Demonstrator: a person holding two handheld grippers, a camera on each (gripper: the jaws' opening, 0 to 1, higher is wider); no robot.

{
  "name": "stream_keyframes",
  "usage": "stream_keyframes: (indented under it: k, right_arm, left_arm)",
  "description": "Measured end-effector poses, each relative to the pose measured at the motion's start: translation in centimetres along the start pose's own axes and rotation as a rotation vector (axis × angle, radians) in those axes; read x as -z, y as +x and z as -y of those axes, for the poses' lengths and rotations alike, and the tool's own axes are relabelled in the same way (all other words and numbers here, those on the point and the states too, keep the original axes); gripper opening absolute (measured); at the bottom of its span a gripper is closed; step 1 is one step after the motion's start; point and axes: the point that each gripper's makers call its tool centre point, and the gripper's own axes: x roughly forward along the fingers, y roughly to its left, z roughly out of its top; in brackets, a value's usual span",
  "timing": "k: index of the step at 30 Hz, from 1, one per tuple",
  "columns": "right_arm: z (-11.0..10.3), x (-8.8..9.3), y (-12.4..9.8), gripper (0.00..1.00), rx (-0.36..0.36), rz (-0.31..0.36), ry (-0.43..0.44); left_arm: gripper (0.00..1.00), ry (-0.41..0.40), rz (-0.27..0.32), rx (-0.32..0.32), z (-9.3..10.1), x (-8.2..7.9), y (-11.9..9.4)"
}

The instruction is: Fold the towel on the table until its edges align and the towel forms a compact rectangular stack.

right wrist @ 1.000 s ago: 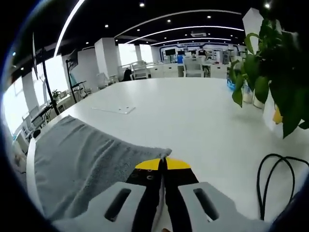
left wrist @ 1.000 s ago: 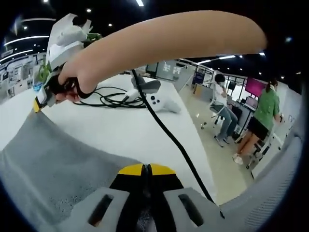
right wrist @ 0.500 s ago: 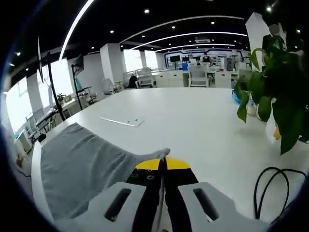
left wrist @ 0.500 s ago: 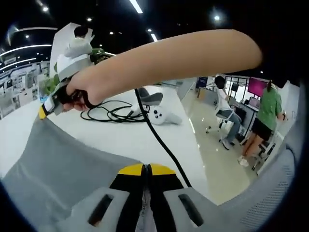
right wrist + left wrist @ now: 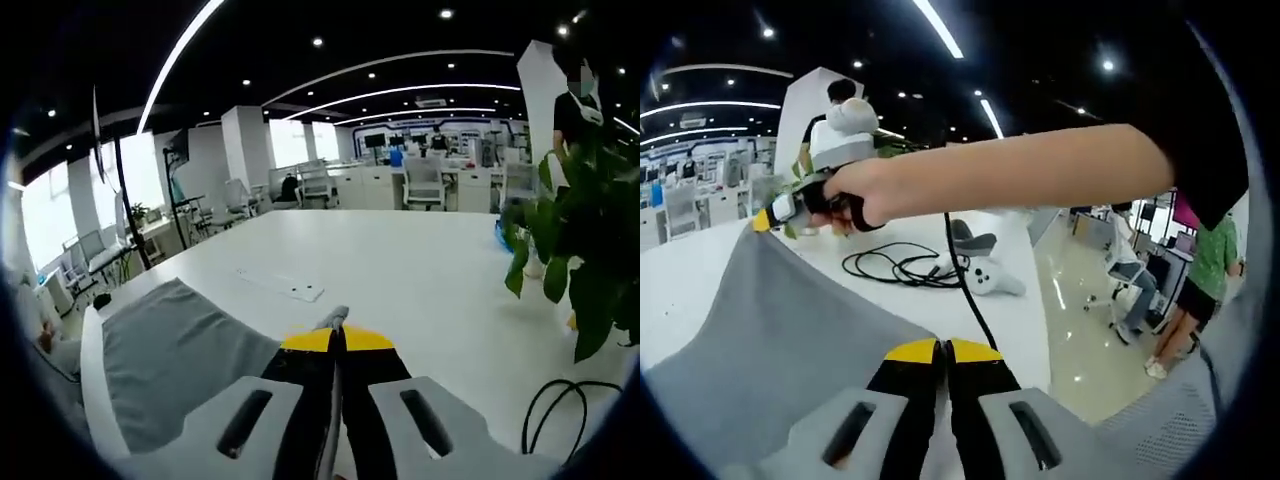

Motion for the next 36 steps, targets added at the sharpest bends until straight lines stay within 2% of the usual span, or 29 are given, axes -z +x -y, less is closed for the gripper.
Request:
stream_keyframes:
  k: [12, 18, 28, 33, 36]
  right_arm:
    - [-4.7, -5.0, 0.9, 0.0, -0.061, 0.04, -0.038]
    - [-5.5, -6.5, 1.7, 0.0, -0.077, 0.027, -0.033]
    - [-7.2, -8.3, 3.3, 0.0, -0.093, 0.008, -0.028]
    - [-9.4, -10.3, 4.0, 0.0, -0.104, 0.014, -0.061]
    - [-10.6, -11.0, 4.8, 0.0, -0.111, 0.021, -0.068]
  left_arm:
    - [0.03, 0.02, 0.068, -0.104, -1.3, -3.8, -5.7]
    - [0.03, 0.012, 0.098, -0.158, -2.3, -5.2, -8.3]
    - [0.03, 0.024, 0.129, -0.227, -3.2, -5.9, -13.0]
    - [0.03, 0.022, 0.18, -0.264, -3.3, -7.0, -15.5]
    - [0.03, 0.032, 0.182, -0.279, -3.5, -7.2, -16.7]
